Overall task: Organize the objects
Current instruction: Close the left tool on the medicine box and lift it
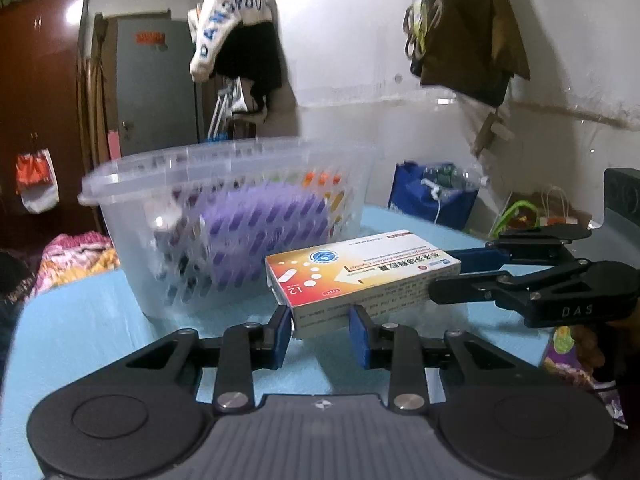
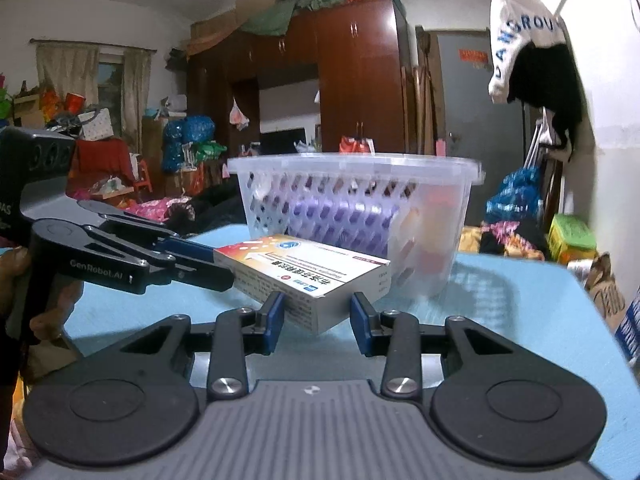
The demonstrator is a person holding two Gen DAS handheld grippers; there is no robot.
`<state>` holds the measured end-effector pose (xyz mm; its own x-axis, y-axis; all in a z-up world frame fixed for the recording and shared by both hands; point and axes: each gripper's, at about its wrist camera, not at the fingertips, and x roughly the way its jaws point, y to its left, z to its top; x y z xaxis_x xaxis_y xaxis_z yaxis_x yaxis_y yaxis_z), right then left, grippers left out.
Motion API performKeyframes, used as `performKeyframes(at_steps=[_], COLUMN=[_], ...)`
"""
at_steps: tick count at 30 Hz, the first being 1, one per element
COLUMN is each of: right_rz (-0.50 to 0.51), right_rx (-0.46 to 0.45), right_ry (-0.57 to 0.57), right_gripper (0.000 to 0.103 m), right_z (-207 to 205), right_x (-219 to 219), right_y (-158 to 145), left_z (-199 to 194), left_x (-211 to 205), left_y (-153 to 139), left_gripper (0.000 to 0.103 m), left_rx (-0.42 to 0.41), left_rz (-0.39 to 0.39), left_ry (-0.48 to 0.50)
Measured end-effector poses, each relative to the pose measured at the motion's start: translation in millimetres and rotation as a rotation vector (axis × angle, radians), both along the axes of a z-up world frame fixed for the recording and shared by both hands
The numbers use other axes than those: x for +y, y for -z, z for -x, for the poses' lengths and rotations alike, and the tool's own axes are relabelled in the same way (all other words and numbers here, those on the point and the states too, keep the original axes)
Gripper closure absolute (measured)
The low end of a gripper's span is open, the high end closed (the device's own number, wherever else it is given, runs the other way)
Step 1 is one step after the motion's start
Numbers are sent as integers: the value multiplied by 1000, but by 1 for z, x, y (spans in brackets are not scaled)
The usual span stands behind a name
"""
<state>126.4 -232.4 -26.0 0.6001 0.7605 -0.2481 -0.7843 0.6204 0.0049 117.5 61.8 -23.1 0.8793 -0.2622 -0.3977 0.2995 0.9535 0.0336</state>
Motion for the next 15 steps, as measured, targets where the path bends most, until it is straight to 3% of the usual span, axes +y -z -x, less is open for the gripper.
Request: performKeyframes(at_steps=[8,15], right_rz=[-17,-23], right_rx=[-143,-199], right_ry=[-12,3], right_gripper=[63,63], right_z=[4,-48], right_x=[4,27], right_y=[-61,-118], left_z=[26,-10], left_x=[-13,-13], left_y=[-57,-122], left_gripper=[67,67], left_rx=[-153,-216], left_rz=[-34,-50], left_ry=[-25,-56])
